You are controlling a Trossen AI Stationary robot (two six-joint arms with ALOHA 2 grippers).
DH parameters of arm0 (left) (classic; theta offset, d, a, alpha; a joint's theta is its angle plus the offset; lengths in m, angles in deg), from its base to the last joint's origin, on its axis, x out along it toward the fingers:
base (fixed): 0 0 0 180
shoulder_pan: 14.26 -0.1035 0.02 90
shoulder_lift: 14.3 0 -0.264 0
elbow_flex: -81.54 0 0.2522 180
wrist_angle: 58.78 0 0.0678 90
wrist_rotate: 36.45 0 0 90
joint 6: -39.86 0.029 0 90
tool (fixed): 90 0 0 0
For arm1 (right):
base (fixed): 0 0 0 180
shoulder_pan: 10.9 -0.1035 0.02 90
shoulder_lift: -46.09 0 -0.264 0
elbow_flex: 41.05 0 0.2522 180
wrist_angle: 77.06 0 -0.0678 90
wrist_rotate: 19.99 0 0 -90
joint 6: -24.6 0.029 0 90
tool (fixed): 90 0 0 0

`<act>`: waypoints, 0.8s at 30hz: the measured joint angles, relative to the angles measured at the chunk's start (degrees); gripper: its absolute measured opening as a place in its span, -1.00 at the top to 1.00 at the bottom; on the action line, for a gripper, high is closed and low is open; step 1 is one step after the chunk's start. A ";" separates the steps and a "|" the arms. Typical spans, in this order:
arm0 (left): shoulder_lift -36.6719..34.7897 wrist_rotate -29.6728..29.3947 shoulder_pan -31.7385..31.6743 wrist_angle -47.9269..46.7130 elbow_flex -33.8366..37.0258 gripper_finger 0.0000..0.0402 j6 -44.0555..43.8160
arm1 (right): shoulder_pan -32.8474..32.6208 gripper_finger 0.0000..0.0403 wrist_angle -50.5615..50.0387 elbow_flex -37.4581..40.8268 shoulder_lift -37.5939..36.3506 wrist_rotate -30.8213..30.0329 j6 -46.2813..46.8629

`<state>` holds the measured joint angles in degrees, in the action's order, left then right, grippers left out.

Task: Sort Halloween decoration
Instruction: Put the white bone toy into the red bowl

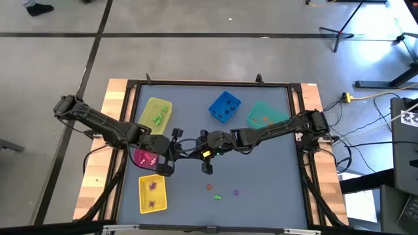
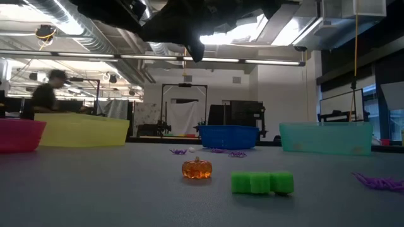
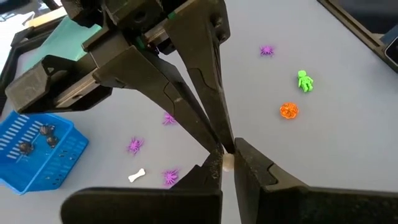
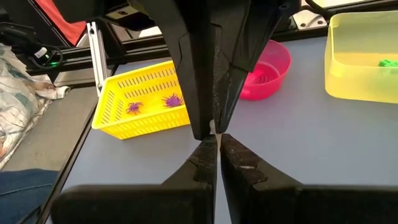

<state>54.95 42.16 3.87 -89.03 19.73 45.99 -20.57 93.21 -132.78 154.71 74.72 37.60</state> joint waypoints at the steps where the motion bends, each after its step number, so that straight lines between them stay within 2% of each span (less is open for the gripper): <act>1: 0.00 -0.05 0.00 -0.07 0.00 0.98 0.00 | -0.02 0.92 -0.12 -0.02 0.00 0.00 0.01; 20: 0.02 -0.05 0.00 -4.36 0.00 0.98 -1.57 | -0.04 0.92 -1.16 -0.02 0.00 0.02 0.00; 24: -0.57 0.02 0.00 -7.63 0.00 0.98 -3.07 | -0.04 0.92 -1.16 -0.02 0.00 0.02 -0.02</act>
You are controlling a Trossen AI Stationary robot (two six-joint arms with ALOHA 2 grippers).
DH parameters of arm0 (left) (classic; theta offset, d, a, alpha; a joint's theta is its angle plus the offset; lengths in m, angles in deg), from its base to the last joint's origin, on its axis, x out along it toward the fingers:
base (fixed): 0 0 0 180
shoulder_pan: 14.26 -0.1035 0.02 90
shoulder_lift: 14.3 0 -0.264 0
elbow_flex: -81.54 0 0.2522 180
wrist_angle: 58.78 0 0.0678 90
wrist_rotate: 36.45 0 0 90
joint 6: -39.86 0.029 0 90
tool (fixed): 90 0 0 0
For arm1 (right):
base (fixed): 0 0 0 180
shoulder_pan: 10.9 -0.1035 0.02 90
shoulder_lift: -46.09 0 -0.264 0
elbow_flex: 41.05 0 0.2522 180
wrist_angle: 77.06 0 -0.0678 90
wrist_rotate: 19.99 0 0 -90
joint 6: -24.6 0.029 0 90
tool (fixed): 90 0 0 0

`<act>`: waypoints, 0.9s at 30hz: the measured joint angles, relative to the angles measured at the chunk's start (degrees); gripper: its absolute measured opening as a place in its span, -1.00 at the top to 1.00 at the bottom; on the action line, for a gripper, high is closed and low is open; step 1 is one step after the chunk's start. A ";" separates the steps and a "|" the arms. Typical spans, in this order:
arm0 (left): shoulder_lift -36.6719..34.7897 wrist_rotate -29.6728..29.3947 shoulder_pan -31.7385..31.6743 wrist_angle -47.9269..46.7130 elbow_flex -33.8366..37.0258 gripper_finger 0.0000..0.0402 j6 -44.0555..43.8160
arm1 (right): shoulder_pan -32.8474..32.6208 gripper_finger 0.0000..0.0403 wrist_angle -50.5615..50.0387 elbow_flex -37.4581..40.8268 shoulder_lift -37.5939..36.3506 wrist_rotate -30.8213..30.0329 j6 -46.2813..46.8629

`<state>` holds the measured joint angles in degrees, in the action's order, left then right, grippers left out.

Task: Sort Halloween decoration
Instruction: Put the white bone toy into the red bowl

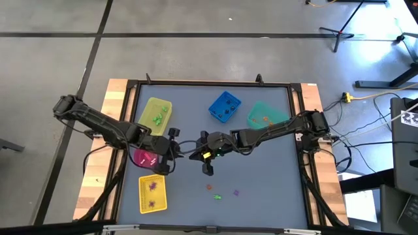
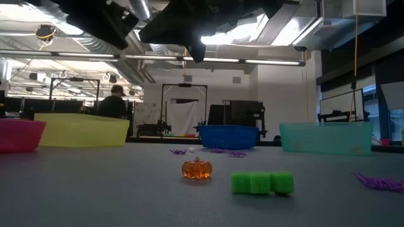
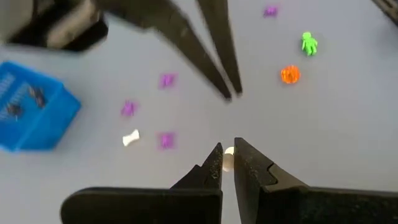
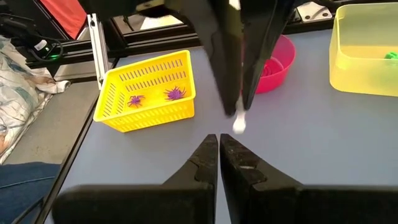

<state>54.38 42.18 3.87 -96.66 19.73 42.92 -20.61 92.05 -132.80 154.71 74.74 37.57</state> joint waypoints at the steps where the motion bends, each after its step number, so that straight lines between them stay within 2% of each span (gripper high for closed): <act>1: -0.38 0.00 0.00 -1.39 0.00 0.98 -1.16 | 0.00 0.92 -0.02 0.00 0.00 0.00 0.00; 6: -3.51 0.76 0.07 -10.99 0.02 0.98 -8.69 | 0.00 0.92 -0.76 0.00 0.00 0.00 -0.26; 12: -5.88 6.64 0.42 -25.98 0.02 0.98 -20.69 | 0.00 0.92 -1.99 0.00 0.00 0.00 -1.29; 17: -5.71 8.74 2.95 -38.01 0.11 0.98 -30.38 | 0.00 0.92 -3.87 -0.02 0.00 0.00 -1.32; 21: -5.64 8.64 5.18 -41.70 0.11 0.98 -34.57 | 0.00 0.92 -4.85 -0.02 0.00 0.00 -1.33; 27: -5.61 7.87 6.86 -41.98 0.11 0.98 -36.06 | 0.00 0.92 -5.02 -0.02 0.00 0.00 -1.33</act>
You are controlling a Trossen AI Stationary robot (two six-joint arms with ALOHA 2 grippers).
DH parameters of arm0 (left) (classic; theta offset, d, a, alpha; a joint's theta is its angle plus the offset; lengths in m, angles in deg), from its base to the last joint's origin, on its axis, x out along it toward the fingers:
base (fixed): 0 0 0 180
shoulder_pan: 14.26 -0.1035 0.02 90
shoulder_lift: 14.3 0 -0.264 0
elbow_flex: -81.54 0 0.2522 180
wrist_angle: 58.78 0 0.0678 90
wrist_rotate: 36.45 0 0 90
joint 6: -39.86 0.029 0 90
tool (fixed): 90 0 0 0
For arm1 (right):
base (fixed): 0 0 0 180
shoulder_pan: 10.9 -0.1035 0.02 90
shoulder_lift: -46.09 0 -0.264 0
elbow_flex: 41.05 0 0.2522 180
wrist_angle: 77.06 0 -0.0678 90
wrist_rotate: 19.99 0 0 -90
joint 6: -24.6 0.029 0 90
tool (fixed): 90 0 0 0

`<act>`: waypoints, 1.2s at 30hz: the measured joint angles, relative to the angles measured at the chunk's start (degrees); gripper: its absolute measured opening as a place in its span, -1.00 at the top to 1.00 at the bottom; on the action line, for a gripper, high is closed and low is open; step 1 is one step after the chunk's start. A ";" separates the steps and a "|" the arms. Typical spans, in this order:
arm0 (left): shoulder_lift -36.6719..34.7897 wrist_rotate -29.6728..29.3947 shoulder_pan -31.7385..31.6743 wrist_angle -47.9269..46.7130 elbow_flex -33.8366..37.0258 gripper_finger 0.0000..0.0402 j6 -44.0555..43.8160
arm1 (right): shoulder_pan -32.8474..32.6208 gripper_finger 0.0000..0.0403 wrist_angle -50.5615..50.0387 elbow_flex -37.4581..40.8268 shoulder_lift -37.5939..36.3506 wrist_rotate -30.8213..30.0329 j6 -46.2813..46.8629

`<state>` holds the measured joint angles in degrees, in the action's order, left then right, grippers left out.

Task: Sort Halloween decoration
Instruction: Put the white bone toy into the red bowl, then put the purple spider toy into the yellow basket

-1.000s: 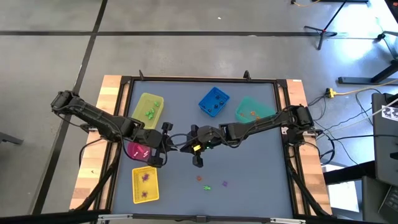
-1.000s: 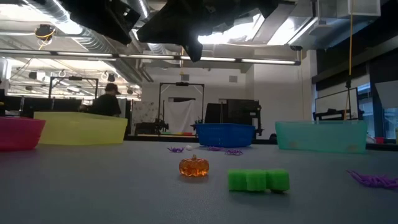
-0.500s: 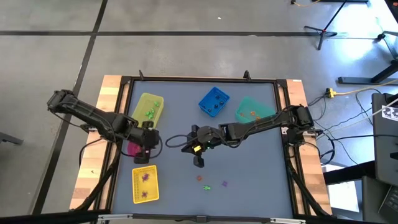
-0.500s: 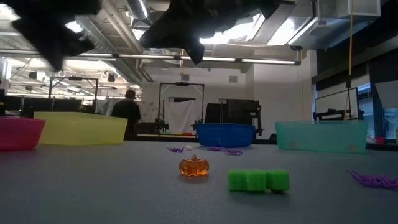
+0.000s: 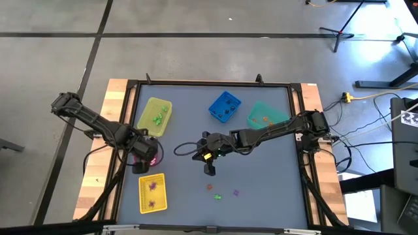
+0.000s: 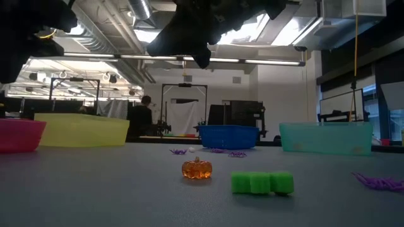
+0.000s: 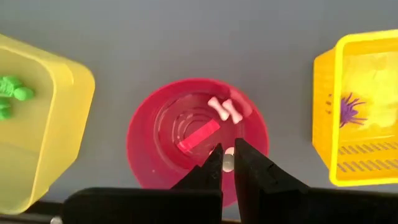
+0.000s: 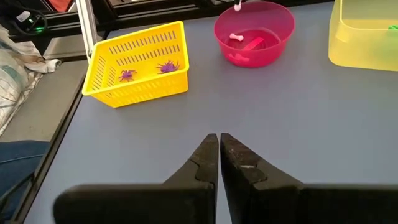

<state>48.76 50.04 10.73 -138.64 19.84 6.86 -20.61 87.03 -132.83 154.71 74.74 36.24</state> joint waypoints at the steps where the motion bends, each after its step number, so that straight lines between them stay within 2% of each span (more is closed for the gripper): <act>1: 0.00 0.00 -0.02 -0.58 0.00 0.98 -0.38 | 0.00 0.92 -0.06 0.00 0.00 0.00 0.01; 7: 0.00 -0.38 -0.02 -2.64 0.00 0.93 -4.30 | 0.00 0.92 -0.88 0.00 0.00 0.00 0.00; 15: 0.00 -4.17 -0.11 -1.20 0.00 0.54 -4.61 | 0.00 0.92 -3.26 0.00 -2.61 0.00 -3.10; 22: 0.02 -4.74 -0.73 6.53 0.00 0.29 -5.87 | -0.54 0.92 -15.91 0.00 -8.22 -0.34 -4.03; 25: 0.06 -7.11 -1.82 13.41 0.00 0.25 -5.90 | -2.01 0.92 -21.73 0.00 -10.65 -5.04 -6.83; 28: 0.89 -13.55 -3.13 23.70 0.00 0.25 -5.26 | -3.87 0.92 -27.12 0.00 -12.66 -10.25 -8.87; 30: 1.82 -15.97 -4.40 31.20 0.00 0.25 -1.82 | -5.10 0.92 -30.46 0.00 -13.76 -12.87 -9.01; 36: 8.81 -12.18 -9.95 52.65 0.00 0.26 13.08 | -7.86 0.92 -37.88 0.00 -14.84 -14.65 -8.87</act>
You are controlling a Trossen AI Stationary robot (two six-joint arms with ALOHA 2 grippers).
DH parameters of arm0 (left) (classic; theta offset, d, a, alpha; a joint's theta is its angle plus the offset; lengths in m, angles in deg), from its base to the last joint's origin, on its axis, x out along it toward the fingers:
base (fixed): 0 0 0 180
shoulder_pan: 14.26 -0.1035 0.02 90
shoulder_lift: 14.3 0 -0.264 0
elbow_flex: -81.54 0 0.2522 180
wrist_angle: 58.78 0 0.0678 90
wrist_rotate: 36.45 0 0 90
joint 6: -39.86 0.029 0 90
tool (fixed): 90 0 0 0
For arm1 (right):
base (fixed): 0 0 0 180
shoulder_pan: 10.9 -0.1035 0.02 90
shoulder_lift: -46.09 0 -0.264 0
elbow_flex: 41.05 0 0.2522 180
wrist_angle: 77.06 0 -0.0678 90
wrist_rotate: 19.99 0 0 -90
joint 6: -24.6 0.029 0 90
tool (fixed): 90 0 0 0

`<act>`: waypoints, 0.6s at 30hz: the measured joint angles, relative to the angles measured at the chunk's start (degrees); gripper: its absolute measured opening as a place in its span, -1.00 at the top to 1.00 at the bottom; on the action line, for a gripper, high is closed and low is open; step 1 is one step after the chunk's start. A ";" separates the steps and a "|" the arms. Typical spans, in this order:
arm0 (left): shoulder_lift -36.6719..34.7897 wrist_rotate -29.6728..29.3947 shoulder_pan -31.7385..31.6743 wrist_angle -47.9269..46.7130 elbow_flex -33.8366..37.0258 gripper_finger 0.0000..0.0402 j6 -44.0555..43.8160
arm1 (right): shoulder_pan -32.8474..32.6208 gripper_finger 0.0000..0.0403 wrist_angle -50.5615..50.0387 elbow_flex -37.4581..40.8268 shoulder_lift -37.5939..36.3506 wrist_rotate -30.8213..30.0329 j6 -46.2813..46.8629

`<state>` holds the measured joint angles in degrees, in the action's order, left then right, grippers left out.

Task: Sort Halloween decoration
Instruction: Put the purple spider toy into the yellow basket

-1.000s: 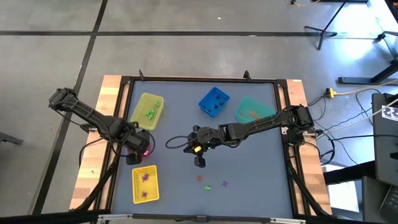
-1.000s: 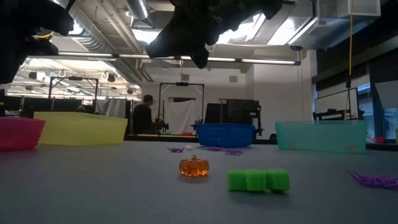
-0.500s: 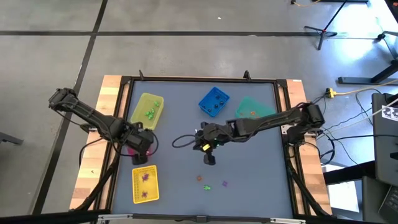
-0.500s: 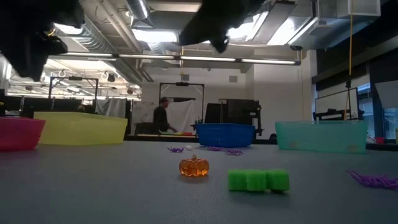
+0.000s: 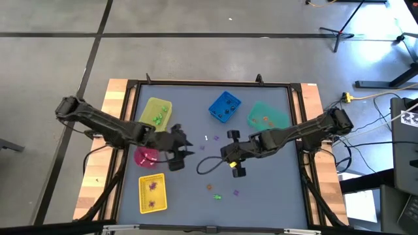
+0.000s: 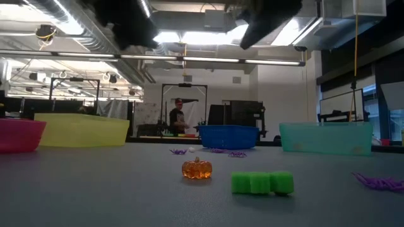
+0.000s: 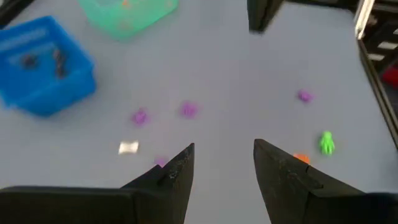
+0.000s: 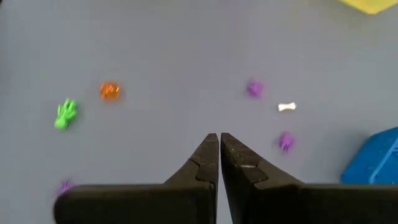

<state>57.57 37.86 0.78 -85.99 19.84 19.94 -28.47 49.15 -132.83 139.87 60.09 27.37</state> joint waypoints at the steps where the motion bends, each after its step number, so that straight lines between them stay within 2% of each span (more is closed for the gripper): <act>1: 1.44 1.22 -1.16 2.52 0.00 0.26 1.34 | -0.32 0.92 -0.77 0.01 0.00 -0.02 -0.01; 8: 11.29 6.76 -8.38 10.15 0.00 0.26 0.25 | -0.78 0.92 -2.28 4.78 -1.17 0.04 0.50; 13: 16.20 7.63 -12.15 9.35 0.00 0.26 -10.85 | -0.30 0.92 -2.09 8.96 -2.77 -3.02 2.98; 18: 19.87 11.34 -15.17 9.53 -0.02 0.26 -22.17 | 0.45 0.92 -1.41 10.07 -2.84 -2.56 2.99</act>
<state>77.44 49.21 -14.39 -76.46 19.82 -2.23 -28.02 47.74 -122.76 137.03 57.52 30.36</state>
